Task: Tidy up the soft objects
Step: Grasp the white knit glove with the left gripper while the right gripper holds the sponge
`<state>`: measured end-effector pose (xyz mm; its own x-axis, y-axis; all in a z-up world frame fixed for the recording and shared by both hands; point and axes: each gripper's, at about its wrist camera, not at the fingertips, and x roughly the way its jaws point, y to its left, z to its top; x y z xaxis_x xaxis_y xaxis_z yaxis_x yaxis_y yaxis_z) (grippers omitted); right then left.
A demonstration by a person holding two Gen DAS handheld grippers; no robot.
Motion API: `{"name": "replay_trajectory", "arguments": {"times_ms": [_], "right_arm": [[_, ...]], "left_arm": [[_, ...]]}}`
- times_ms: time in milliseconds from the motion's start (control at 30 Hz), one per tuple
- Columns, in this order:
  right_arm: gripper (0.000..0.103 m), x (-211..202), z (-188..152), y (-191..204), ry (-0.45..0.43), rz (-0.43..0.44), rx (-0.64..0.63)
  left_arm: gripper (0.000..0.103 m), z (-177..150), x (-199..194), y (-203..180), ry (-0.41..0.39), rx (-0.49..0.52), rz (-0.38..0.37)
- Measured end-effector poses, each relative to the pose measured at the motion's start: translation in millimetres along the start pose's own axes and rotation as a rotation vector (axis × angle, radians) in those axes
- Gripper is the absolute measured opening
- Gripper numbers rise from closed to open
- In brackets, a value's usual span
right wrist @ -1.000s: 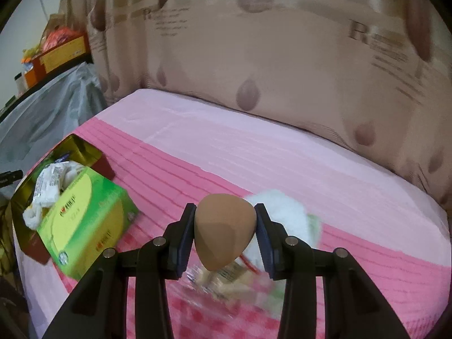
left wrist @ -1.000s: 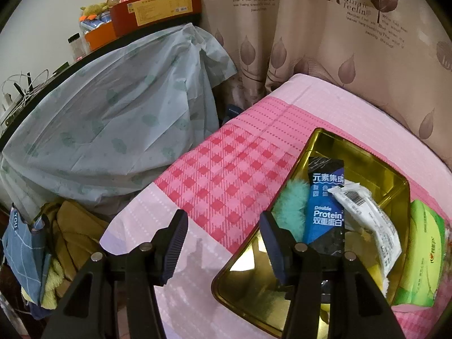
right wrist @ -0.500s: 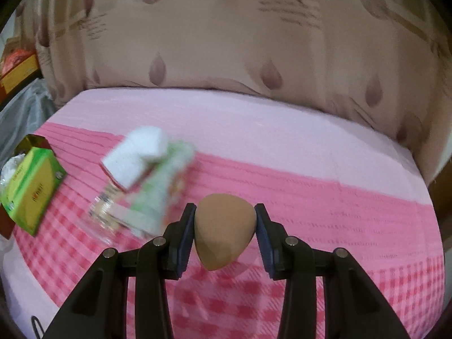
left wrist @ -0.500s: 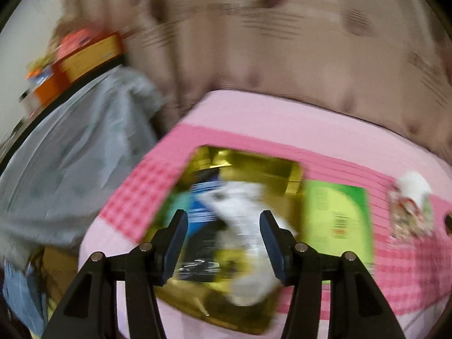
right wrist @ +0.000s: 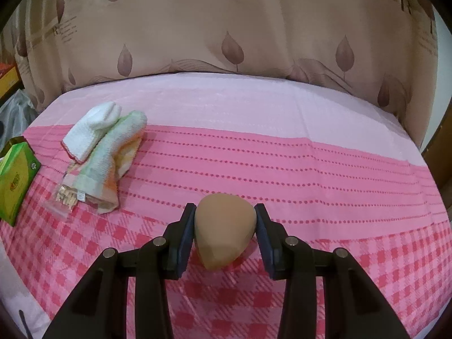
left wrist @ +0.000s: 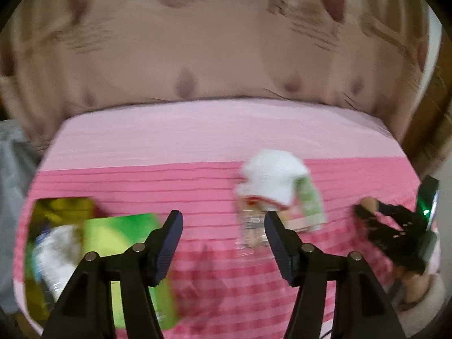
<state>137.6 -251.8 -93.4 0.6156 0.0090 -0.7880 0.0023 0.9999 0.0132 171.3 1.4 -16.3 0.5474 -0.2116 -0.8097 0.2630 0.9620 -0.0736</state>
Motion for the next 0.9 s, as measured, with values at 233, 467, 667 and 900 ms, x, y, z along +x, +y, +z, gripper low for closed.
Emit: {"name": "replay_trajectory", "arguments": {"times_ms": [233, 467, 667, 900], "right_arm": [[0.038, 7, -5, 2, 0.002, 0.008, 0.001], [0.04, 12, -7, 0, 0.019, 0.017, 0.018], [0.04, 15, -7, -4, 0.03, 0.028, 0.037], [0.04, 16, -8, -5, 0.033, 0.031, 0.043]], "left_arm": [[0.062, 24, 50, -47, 0.08, 0.057, -0.043], [0.062, 37, 91, -57, 0.132, 0.063, -0.01], [0.062, 42, 118, -56, 0.159, 0.043, -0.018], [0.026, 39, 117, -58, 0.125, 0.015, -0.043]]}}
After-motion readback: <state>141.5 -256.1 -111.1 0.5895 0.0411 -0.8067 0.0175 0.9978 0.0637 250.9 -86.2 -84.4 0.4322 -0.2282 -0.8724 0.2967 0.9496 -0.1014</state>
